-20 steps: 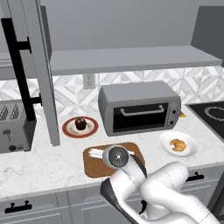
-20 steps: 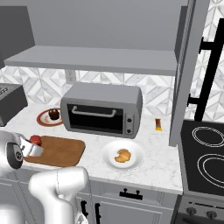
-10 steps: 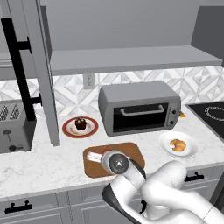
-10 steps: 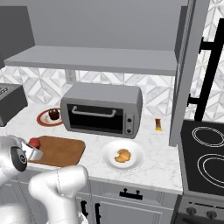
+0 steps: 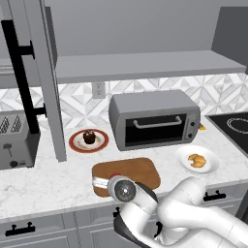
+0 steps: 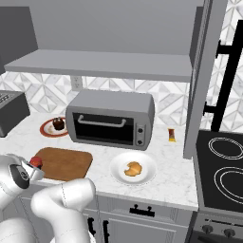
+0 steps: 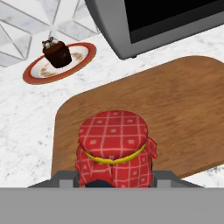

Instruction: From the different types of pastries on the counter, select a croissant and place it on the cutting board. Then retrieve a jar of jam from the cabinet and place it alongside the croissant on the cutting board.

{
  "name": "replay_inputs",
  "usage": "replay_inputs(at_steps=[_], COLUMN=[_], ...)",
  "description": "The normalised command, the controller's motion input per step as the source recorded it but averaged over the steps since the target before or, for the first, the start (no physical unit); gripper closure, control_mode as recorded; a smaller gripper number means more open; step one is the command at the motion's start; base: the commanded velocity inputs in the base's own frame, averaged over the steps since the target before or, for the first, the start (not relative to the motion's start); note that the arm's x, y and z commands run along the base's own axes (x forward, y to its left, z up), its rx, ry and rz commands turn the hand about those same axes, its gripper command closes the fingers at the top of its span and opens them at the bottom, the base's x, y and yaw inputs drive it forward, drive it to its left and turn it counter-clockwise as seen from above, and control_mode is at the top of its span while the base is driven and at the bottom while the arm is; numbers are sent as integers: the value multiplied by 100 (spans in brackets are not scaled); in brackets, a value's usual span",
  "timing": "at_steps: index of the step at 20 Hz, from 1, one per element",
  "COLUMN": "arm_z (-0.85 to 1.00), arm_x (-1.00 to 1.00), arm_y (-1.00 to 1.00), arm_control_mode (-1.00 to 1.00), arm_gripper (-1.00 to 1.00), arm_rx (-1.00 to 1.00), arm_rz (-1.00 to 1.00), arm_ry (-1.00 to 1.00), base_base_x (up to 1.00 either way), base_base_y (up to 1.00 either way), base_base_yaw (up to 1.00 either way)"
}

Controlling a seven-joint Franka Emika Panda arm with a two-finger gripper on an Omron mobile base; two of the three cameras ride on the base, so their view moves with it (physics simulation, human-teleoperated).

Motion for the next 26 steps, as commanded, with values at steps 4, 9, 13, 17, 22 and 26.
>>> replay_inputs(at_steps=[4, 9, 13, 17, 22, 26], arm_z=[-11, 36, -10, -24, -14, -68], arm_x=[24, 69, 25, 99, 10, 0], arm_y=[3, 0, -5, -41, -4, 0], arm_control_mode=[-100, -100, -100, -100, -100, -100], arm_gripper=[100, 100, 100, 100, 100, 100], arm_rx=[3, 13, 0, 0, 0, -1], arm_rz=[3, 4, 0, 1, 0, 0], arm_ry=[-12, -19, 5, 16, 0, 3], base_base_x=[0, 0, 0, 0, 0, 0], base_base_y=[0, 0, 0, 0, 0, 0], base_base_yaw=[0, 0, 0, 0, 0, 0])
